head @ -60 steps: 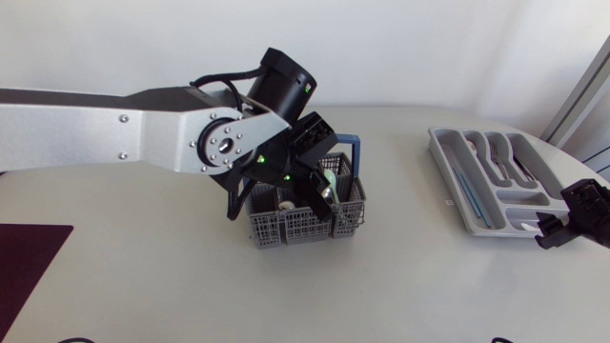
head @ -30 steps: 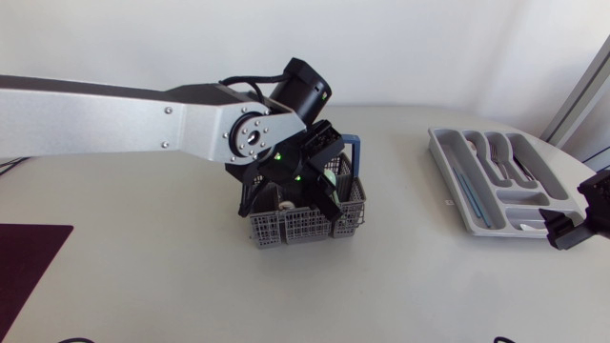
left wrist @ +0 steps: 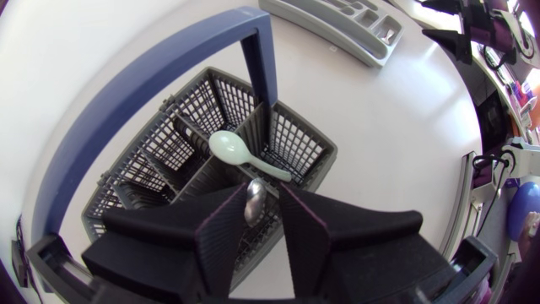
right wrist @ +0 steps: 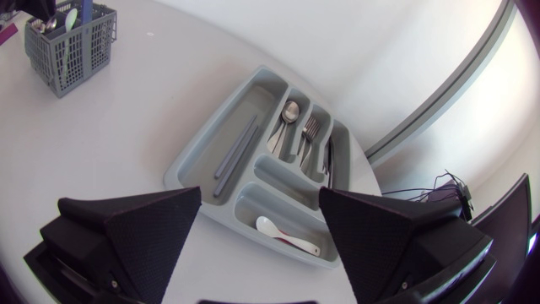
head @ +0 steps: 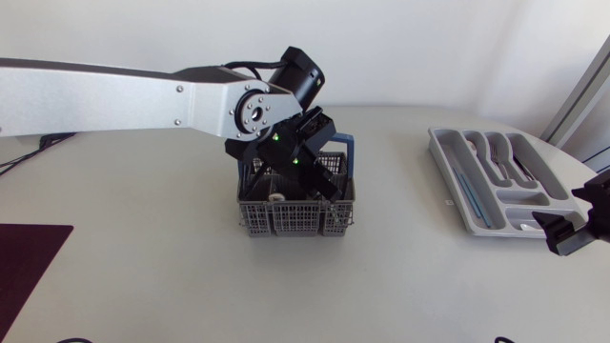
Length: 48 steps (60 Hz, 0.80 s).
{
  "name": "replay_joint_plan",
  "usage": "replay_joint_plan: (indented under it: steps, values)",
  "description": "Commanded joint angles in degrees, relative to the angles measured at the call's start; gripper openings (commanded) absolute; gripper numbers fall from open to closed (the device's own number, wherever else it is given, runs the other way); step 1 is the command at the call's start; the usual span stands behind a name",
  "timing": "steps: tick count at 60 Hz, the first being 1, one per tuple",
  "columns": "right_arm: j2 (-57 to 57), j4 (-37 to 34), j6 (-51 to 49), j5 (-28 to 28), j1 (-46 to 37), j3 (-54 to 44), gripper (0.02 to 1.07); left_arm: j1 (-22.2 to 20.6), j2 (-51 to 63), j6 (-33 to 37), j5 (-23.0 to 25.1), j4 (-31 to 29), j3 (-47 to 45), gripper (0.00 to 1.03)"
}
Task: Sort the cutlery from the basket into the organizer compartments.
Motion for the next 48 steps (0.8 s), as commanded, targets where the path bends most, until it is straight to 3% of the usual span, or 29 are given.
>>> replay_joint_plan:
  steps: [1, 21, 48]
  values:
    - [-1.8, -1.2, 1.0, -0.5, 0.6, -0.7, 1.02, -0.3, 1.1, -1.4, -0.2, -0.9, 0.5, 0.31]
    - [-4.2, -2.4, 1.7, -1.1, 1.5, -1.9, 1.02, -1.2, -0.8, -1.7, -5.3, 2.0, -4.4, 0.31]
    - [-4.9, -2.4, 1.7, -1.1, 1.6, -2.7, 1.02, -1.2, 0.0, -3.4, -4.3, 5.4, -5.9, 0.31]
